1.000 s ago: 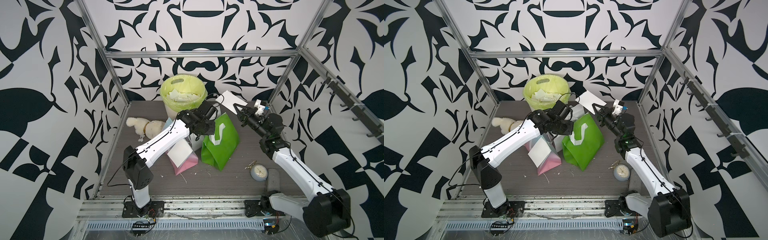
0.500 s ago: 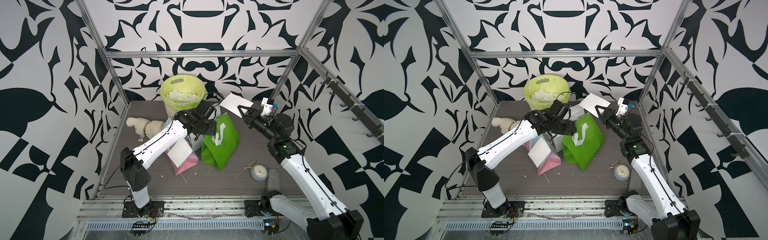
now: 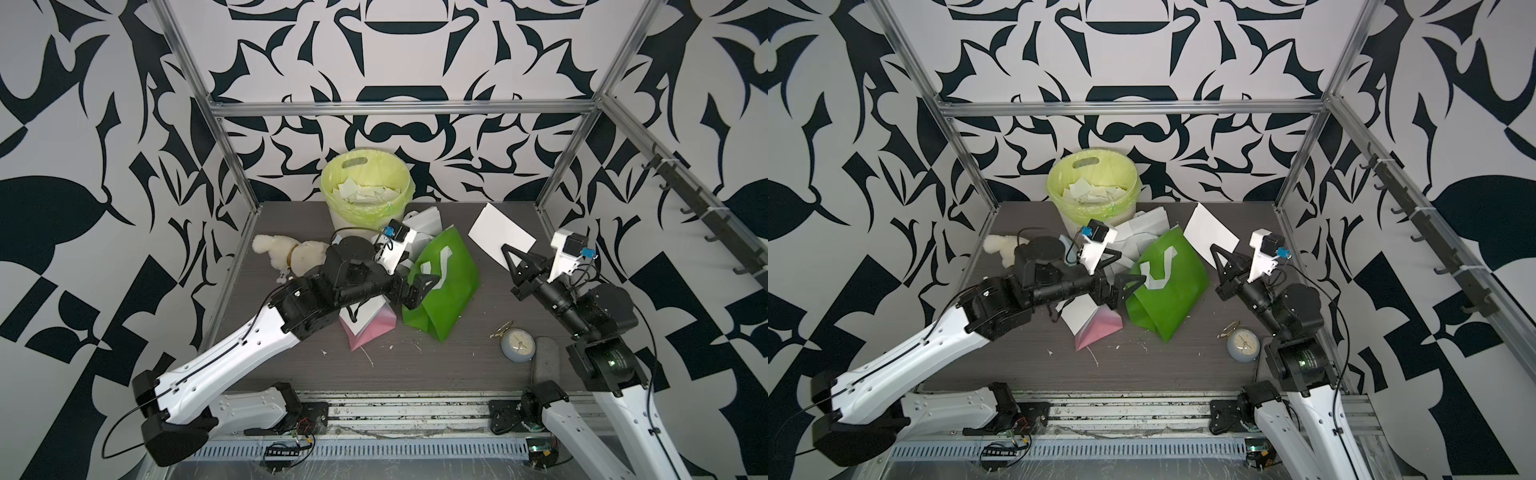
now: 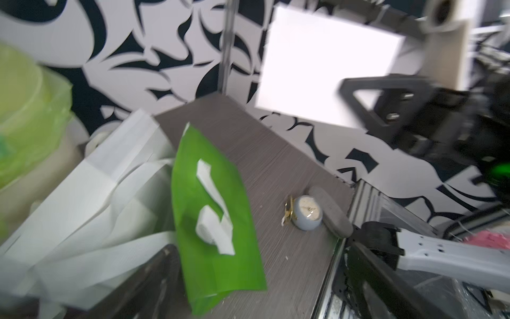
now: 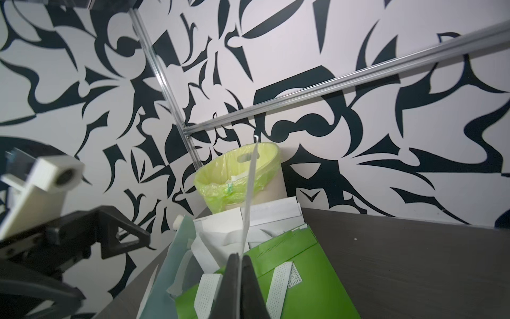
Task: Shred takeout receipts and throw away
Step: Shred the takeout receipt.
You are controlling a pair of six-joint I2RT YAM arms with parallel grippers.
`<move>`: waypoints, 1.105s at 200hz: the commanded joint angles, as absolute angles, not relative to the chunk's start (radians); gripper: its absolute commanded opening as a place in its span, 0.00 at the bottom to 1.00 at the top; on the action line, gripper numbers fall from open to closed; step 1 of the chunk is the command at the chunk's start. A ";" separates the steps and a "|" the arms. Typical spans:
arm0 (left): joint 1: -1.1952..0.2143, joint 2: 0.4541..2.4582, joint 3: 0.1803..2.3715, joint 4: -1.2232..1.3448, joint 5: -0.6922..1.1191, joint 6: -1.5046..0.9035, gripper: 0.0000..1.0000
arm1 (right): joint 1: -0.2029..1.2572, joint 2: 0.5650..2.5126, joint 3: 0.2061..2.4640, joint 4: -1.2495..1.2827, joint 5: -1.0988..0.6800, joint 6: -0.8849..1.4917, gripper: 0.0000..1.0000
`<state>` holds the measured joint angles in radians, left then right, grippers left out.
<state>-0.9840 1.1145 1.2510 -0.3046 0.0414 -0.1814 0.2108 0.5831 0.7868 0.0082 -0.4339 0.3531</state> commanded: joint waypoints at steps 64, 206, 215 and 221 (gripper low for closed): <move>-0.960 1.124 1.247 -0.101 0.161 0.152 0.99 | 0.261 0.594 0.750 0.270 -0.899 0.214 0.00; -0.749 1.211 1.284 0.232 0.741 -0.180 0.71 | 0.383 0.696 0.735 0.483 -0.855 0.315 0.00; -0.749 1.213 1.289 0.237 0.741 -0.190 0.68 | 0.388 0.701 0.733 0.483 -0.851 0.314 0.00; -0.749 1.216 1.293 0.240 0.743 -0.196 0.67 | 0.392 0.704 0.733 0.487 -0.851 0.313 0.00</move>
